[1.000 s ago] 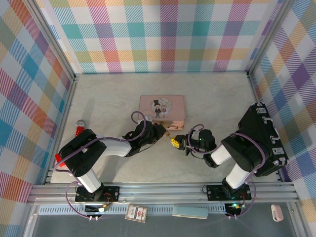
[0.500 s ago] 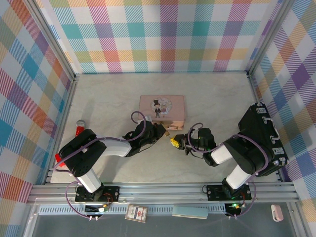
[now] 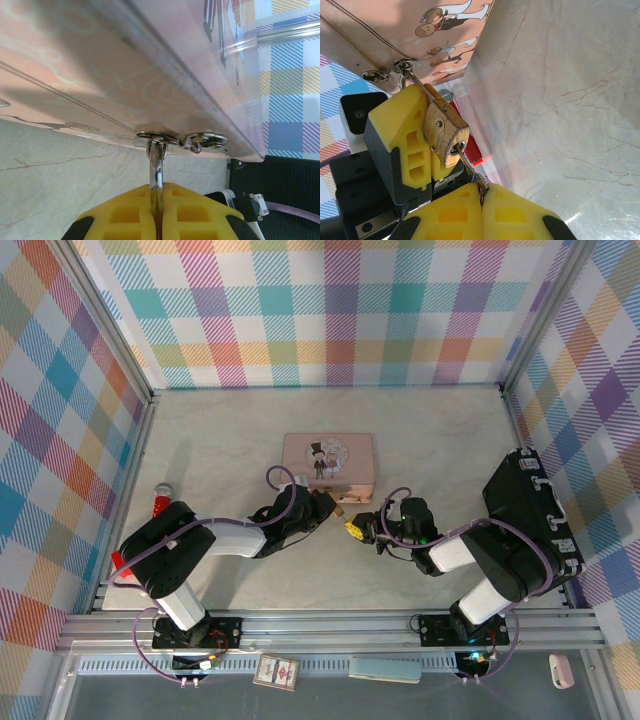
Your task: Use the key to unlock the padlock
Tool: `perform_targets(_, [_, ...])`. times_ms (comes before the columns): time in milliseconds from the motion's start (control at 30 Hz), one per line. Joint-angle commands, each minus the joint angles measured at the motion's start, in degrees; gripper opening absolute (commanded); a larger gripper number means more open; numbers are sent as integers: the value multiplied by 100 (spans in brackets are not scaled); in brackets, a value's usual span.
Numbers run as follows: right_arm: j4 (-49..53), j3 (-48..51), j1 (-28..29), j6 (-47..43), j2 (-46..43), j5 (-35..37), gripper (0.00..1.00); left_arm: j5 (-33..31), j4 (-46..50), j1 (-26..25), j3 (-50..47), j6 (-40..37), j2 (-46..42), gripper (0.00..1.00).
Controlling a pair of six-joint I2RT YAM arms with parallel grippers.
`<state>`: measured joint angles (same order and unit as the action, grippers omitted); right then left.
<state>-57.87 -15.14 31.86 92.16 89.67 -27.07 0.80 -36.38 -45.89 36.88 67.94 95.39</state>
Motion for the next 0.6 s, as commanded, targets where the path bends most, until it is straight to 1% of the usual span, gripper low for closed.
perform_targets(0, [-334,-371,22,-231,-105,226,0,878,-567,-423,121,-13,-206,0])
perform_targets(300, [-358,-361,14,-225,-202,299,0,905,-626,-509,146,17,-118,0])
perform_targets(567, [-544,-461,-64,-197,-57,242,0,918,-738,-614,194,96,-26,0])
